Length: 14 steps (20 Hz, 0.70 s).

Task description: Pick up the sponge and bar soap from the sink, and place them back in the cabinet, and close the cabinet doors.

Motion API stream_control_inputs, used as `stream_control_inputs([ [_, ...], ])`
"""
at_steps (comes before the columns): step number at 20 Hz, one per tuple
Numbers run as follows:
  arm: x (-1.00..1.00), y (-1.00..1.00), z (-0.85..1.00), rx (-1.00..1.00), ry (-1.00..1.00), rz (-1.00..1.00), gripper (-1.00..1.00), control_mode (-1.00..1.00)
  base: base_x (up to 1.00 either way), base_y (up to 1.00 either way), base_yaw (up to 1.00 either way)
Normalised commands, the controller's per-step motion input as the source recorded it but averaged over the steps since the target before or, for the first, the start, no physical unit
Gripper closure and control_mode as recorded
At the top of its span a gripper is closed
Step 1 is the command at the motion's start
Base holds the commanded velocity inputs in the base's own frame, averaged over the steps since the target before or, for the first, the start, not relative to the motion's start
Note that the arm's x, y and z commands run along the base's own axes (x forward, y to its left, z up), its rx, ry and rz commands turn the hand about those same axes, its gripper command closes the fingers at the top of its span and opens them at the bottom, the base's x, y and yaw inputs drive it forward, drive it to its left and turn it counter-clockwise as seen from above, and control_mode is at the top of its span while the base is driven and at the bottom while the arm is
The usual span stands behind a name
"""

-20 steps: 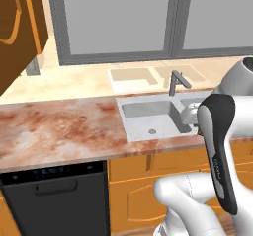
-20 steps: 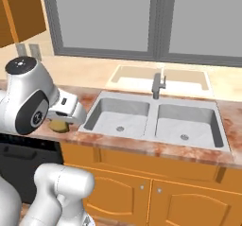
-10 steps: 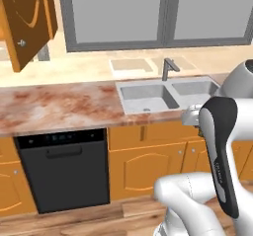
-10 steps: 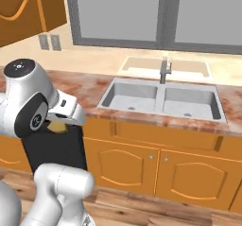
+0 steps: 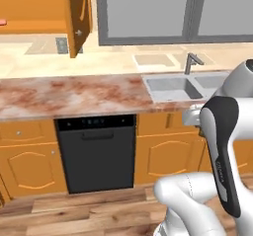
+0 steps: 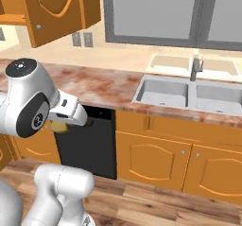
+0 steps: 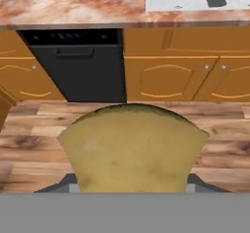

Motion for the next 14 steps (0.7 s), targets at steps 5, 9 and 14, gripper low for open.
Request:
stream_control_inputs([
  [5,0.0,0.0,0.0,0.0,0.0,0.0,1.0,1.0,-0.34,0.97,0.01],
  [9,0.0,0.0,0.0,0.0,0.0,0.0,1.0,1.0,-0.05,0.99,0.0],
  [14,0.0,0.0,0.0,0.0,0.0,0.0,1.0,1.0,0.03,0.83,0.0],
])
